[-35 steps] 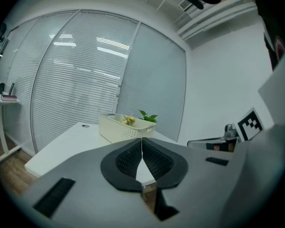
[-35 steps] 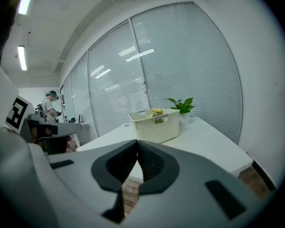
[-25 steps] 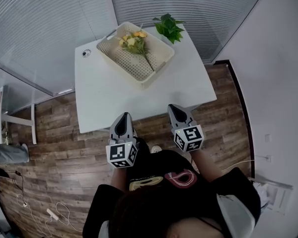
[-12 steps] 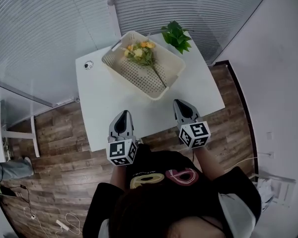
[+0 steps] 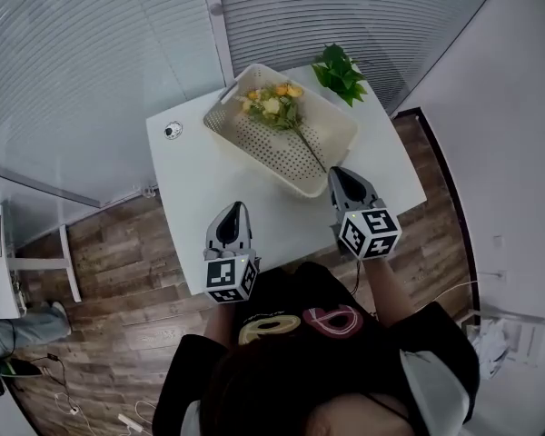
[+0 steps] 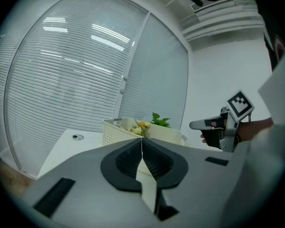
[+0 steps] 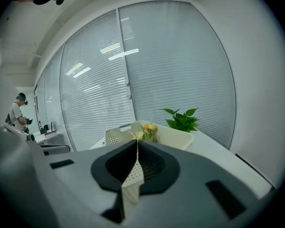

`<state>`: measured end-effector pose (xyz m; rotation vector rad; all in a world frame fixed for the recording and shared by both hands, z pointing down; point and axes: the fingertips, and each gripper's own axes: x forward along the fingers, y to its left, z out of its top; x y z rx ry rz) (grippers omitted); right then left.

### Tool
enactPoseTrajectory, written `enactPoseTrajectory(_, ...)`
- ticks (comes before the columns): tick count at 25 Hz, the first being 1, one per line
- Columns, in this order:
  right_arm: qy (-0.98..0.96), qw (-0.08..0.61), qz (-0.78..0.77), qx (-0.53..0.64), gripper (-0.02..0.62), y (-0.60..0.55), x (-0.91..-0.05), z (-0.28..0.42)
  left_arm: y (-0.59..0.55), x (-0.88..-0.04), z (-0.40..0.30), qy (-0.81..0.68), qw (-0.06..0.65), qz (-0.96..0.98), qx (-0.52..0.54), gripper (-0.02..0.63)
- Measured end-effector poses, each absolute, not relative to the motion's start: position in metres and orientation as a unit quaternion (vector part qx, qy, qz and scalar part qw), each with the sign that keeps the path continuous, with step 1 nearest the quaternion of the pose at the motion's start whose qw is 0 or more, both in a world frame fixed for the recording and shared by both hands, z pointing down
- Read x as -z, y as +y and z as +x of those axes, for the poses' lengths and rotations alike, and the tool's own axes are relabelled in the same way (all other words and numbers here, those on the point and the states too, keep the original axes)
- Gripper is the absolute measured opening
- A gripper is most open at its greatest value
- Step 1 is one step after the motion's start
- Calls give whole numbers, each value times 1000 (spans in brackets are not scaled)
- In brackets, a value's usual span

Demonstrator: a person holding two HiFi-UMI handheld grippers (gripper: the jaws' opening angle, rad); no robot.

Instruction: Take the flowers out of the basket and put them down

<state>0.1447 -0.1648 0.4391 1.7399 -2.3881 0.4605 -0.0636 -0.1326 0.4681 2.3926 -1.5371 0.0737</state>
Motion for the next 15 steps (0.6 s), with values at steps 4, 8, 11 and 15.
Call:
enactPoseTrajectory(4, -792, 97, 585, -147, 15, -177, -435, 139, -139, -466, -75, -539, 151, 828, -20, 18)
enactPoseTrajectory(8, -795, 111, 575, -156, 35, -189, -435, 135, -141, -468, -84, -549, 157, 820, -21, 18)
enactPoseTrajectory(11, -805, 121, 558, -161, 75, -199, -435, 130, -144, -467, -88, -560, 157, 813, -22, 18)
enactPoseTrajectory(15, -825, 159, 519, -159, 149, -208, -437, 118, -146, -459, -92, -573, 156, 805, -20, 18)
